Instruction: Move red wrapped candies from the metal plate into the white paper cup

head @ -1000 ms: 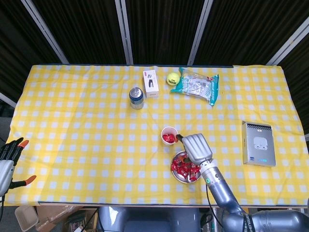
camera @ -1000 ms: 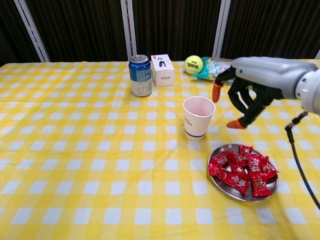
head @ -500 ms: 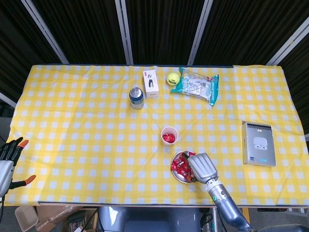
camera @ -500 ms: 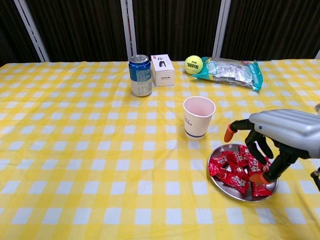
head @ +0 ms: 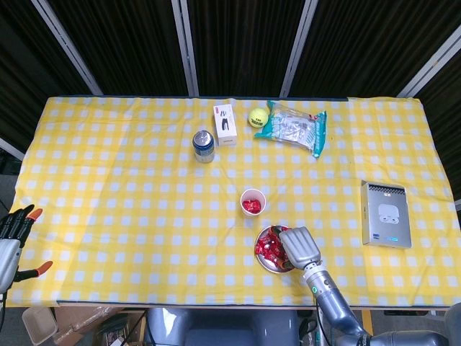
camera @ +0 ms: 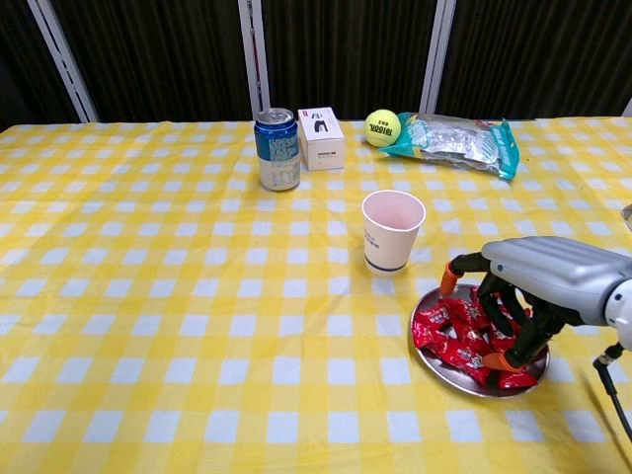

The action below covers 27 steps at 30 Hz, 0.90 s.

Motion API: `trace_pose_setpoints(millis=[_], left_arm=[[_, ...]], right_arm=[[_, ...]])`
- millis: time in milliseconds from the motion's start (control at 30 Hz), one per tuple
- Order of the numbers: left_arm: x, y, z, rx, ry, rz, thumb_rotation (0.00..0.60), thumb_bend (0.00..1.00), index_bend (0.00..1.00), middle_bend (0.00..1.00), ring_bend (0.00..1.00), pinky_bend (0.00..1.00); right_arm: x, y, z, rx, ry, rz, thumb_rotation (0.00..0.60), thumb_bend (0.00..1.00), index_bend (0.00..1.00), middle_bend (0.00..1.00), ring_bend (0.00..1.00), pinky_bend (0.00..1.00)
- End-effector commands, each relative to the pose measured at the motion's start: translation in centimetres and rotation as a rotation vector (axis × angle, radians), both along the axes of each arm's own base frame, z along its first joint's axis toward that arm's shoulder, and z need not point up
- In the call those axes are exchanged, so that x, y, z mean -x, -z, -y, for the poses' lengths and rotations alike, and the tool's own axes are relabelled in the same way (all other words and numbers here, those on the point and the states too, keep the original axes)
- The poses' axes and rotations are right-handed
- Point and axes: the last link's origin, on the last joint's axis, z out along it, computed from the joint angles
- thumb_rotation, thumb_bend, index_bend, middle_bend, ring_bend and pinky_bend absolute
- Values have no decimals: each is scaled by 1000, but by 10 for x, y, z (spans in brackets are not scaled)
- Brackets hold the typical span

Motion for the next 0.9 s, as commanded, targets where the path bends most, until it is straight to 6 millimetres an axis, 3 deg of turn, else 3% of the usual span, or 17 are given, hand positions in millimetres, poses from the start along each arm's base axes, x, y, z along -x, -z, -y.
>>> trace_pose_setpoints(millis=[33, 333, 533, 900], left_arm=[[0, 0, 0, 1, 0, 0, 600, 9, 0, 0, 0, 0], [0, 0, 0, 2, -3, -3, 600, 8, 0, 0, 0, 0], [0, 0, 0, 1, -2, -3, 600, 9, 0, 0, 0, 0], [0, 0, 0, 0, 0, -2, 600, 9, 0, 0, 0, 0]], right_arm=[[5, 5, 4, -1, 24, -1, 600, 250, 323, 677, 626, 910], [12, 10, 10, 11, 37, -5, 600, 252, 494, 692, 688, 910], [13, 12, 12, 22, 37, 25, 600, 392, 611, 747, 727, 928], [6, 8, 16, 43, 23, 70, 600, 454, 639, 761, 739, 940]])
